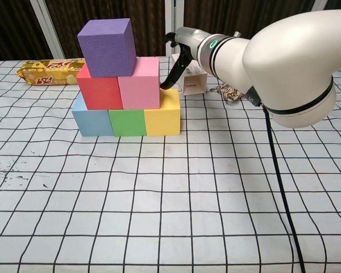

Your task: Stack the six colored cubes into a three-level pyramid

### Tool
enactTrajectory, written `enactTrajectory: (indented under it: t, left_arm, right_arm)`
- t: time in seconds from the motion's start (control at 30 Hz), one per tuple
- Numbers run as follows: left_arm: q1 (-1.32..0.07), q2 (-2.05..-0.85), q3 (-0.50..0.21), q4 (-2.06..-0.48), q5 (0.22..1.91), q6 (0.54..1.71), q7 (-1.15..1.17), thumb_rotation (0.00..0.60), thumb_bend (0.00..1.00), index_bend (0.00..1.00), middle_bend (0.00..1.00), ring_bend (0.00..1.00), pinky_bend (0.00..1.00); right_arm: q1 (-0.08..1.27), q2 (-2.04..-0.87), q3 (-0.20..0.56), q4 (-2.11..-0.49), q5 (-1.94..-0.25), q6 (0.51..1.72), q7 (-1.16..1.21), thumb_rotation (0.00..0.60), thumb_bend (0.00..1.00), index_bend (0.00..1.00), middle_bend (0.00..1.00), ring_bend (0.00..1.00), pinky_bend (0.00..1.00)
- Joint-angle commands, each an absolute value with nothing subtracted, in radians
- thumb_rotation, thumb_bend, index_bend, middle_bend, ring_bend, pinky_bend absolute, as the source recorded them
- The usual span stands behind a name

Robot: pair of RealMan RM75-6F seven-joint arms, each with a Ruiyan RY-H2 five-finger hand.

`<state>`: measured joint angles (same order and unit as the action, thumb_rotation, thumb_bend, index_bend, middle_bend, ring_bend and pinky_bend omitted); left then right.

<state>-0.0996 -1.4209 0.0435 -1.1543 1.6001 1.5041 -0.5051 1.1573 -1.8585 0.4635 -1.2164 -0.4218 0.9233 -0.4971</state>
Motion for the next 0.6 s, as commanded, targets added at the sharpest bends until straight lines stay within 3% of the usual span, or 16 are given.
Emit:
enactTrajectory:
  t: [0.03,0.6]
  left_arm:
    - [-0.099,-1.421,0.044,-1.155,1.600,1.504,-0.505,0.600,0.00,0.05,0.15,0.05,0.02]
    - [-0.101,-1.419,0.044,-1.159,1.602,1.503,-0.501,0.600,0.00,0.05,0.15,0.05,0.02]
  right_arm:
    - [1.157,-1.861,0.464,-1.215,-0.422,0.921,-0.495,0.600,0.10,0.00,0.01,0.00,0.00]
    - [1.139,-1.828,0.462,-1.248,-0.419,0.939,-0.506,0.600,0.10,0.00,0.01,0.00,0.00]
